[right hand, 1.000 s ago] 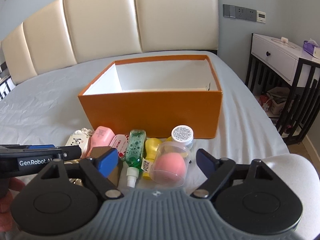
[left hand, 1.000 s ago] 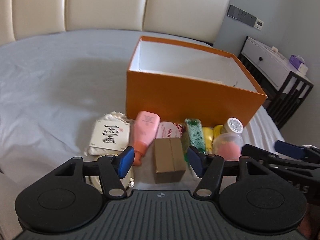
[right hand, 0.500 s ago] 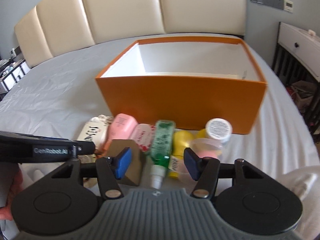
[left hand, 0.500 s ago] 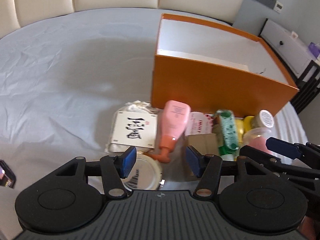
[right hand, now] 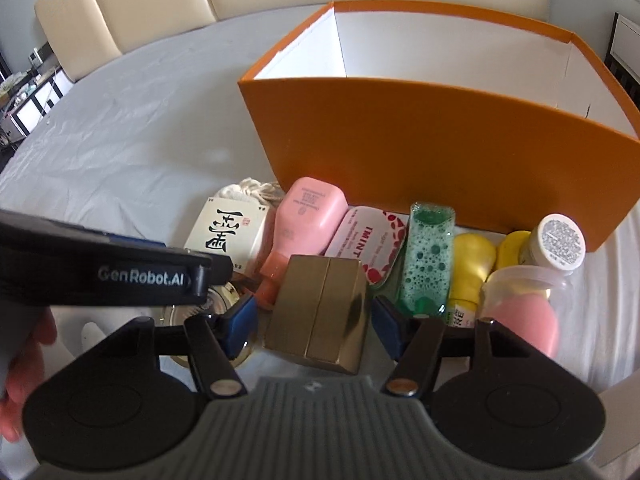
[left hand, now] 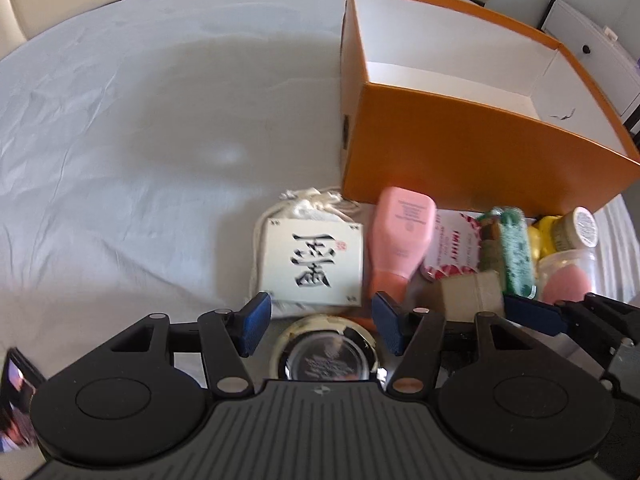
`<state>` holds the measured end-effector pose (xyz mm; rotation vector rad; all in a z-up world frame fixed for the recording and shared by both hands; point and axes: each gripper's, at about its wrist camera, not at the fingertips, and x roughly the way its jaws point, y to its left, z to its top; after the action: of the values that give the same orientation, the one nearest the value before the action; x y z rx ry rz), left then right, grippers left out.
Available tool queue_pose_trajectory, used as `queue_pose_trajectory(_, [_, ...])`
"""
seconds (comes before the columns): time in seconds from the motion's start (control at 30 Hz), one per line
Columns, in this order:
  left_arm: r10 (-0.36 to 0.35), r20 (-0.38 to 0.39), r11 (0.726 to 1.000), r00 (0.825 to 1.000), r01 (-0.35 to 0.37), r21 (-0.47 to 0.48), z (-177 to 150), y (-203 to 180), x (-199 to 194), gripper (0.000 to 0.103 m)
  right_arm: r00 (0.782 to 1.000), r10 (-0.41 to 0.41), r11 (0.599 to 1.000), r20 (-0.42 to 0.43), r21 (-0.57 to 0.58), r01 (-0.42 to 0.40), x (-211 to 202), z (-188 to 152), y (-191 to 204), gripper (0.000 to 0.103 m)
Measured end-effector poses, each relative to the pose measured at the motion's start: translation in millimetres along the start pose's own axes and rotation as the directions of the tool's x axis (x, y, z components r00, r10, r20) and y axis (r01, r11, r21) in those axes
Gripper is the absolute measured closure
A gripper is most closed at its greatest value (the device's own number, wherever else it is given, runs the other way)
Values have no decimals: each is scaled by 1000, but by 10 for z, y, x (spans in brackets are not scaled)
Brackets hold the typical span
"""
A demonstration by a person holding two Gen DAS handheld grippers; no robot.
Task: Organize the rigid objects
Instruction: 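Grasp the white pouch with the left tool while the right tool grasps the brown cardboard block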
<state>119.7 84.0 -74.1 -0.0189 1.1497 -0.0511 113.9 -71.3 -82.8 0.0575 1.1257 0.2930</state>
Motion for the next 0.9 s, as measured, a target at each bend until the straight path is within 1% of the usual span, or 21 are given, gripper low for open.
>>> queue_pose_trajectory(0.1, [-3,-27,1000,1000,3,20,92,44,124,25,1000,-16,1000,-21,-6,16,60,33,18,51])
queue_pose_trajectory(0.23, [-11,-44,1000,999,11,7,165,88,261,20,998,-40,999,-40,-17,39,157,115,26,51])
queue_pose_trajectory(0.33, [-35,-53,999,998,35,-1,182,96,338,16,998,-38,999,-56,-11,37,173,147,-11,51])
queue_pose_trajectory(0.4, [-37,-61,999,997,36,-7,188,96,397,13,997,-36,999,-64,-8,35,182,159,-35,51])
queue_pose_trajectory(0.57, [-40,-96,997,995,34,-66,247,153,613,14,996,-40,999,-78,-29,38,221,190,-48,51])
queue_pose_trajectory(0.67, [-33,-82,997,996,26,-74,263,157,666,14,995,-48,998,-84,-32,46,247,202,-46,51])
queue_pose_trajectory(0.7, [-33,-79,997,996,28,-71,262,145,663,18,995,-51,998,-83,-30,49,248,205,-45,52])
queue_pose_trajectory(0.73, [-31,-77,998,997,26,-66,261,133,658,19,995,-53,998,-82,-30,51,250,206,-41,53])
queue_pose_trajectory(0.9, [-30,-60,997,998,26,-72,242,125,596,20,996,-49,998,-69,-37,46,199,200,-48,55])
